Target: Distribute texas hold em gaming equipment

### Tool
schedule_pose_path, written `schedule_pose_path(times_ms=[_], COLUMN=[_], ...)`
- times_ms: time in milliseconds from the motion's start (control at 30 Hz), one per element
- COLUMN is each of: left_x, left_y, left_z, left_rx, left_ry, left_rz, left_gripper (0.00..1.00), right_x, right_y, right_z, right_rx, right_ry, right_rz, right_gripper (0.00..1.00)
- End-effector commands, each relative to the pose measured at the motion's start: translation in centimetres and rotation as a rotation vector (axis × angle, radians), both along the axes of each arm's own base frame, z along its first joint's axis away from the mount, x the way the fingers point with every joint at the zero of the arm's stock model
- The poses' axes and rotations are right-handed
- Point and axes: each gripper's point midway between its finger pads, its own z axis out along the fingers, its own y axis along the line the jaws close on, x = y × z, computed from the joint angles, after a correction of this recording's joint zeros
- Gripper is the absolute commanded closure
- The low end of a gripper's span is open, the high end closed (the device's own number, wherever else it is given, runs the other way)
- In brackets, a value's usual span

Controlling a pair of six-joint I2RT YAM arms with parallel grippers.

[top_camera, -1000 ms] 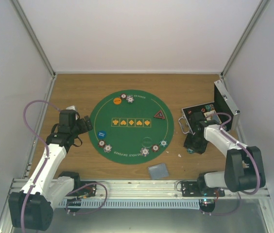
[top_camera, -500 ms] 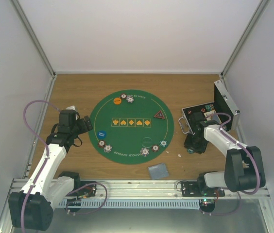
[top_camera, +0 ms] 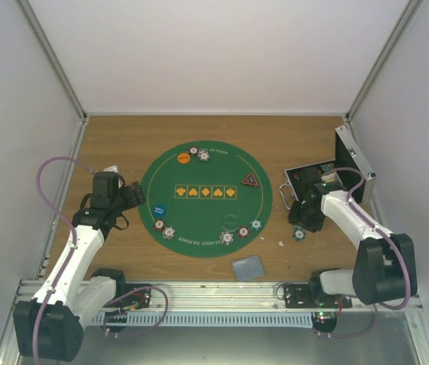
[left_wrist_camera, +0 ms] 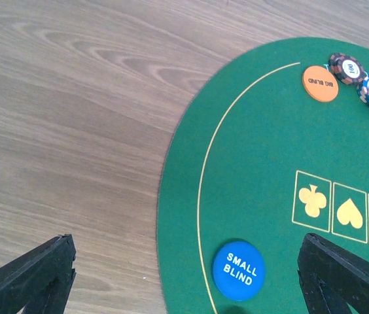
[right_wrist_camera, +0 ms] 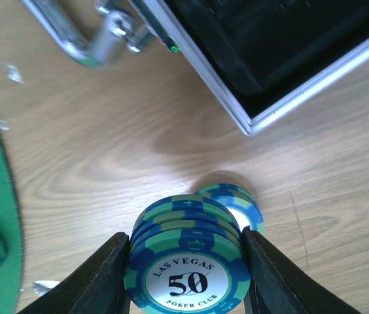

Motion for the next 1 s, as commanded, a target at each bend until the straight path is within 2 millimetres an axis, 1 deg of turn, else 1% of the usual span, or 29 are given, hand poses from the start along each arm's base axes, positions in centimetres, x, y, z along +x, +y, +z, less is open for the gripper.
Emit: schedule_pose_path(times_ms=[0, 100, 167, 200, 233, 367, 400, 567, 667, 733, 833, 967], left_x=[0.6, 0.6, 0.6, 0.7, 0.7, 0.7, 0.7, 0.6, 0.6, 0.7, 0.7, 0.7], left_y=[-0.2, -0.2, -0.2, -0.2, -0.3, -0.3, -0.3, -0.4, -0.4, -0.5, -0.5, -0.6], left_z=[0.9, 0.9, 1.0, 1.0, 0.9, 1.0, 1.0, 1.0, 0.9, 1.0, 0.9, 0.8], left_rx=[-0.001, -0.002, -0.003, -0.002, -0.004, -0.005, -0.004, -0.006, -0.005, -0.006, -0.006, -0.006], left_ry=[-0.054, -0.054, -0.056, -0.057, -0.055, -0.057, -0.057, -0.057, -0.056, -0.056, -0.057, -0.055], left_rz=[-0.002, -0.004, -0.005, -0.006, -0.009, -0.009, -0.01, -0.014, -0.015, -0.018, -0.02, -0.023], left_gripper=[0.06, 0.06, 0.06, 0.06, 0.06, 0.06, 0.06, 0.06, 0.06, 0.06, 0.06, 0.06], right_x=[1.5, 2.8, 4.1, 4.7, 5.6, 7.7, 8.0, 9.4, 8.8, 8.0, 6.1, 3.6], right_y=[1.3, 3.4, 5.6, 7.1, 8.7, 16.3, 18.6, 27.6, 31.7, 33.9, 35.8, 36.8], right_z=[1.9, 2.5, 2.9, 2.9, 3.1, 3.0, 3.0, 2.2, 1.7, 1.3, 0.8, 0.6], right_rx=[-0.002, 0.003, 0.007, 0.011, 0.015, 0.042, 0.062, 0.098, 0.138, 0.155, 0.152, 0.136], right_ry=[-0.04, -0.056, -0.076, -0.085, -0.104, -0.136, -0.144, -0.156, -0.15, -0.139, -0.126, -0.119], right_rz=[0.066, 0.139, 0.216, 0.269, 0.323, 0.556, 0.62, 0.868, 0.972, 1.035, 1.121, 1.232], right_gripper=[0.7, 0.7, 0.7, 0.7, 0.7, 0.7, 0.7, 0.7, 0.7, 0.7, 0.7, 0.7])
